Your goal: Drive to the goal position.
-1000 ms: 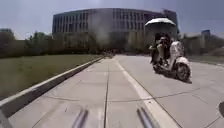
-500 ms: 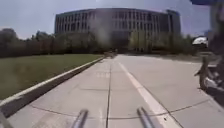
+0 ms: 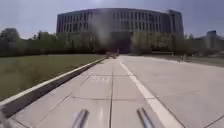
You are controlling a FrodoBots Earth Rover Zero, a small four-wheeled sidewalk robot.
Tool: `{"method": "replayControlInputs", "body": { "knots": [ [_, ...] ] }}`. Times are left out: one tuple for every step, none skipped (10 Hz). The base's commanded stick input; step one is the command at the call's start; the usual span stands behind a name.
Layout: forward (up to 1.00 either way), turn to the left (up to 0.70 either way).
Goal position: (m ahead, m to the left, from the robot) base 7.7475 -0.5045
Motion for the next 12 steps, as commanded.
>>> {"method": "replayControlInputs", "body": {
  "knots": [
    [0.7, 0.0],
    [0.7, 0.0],
    [0.7, 0.0],
    [0.7, 0.0],
    [0.7, 0.0],
    [0.7, 0.0],
    [0.7, 0.0],
    [0.7, 0.0],
    [0.7, 0.0],
    [0.7, 0.0],
    [0.7, 0.0],
    [0.7, 0.0]
  ]
}}
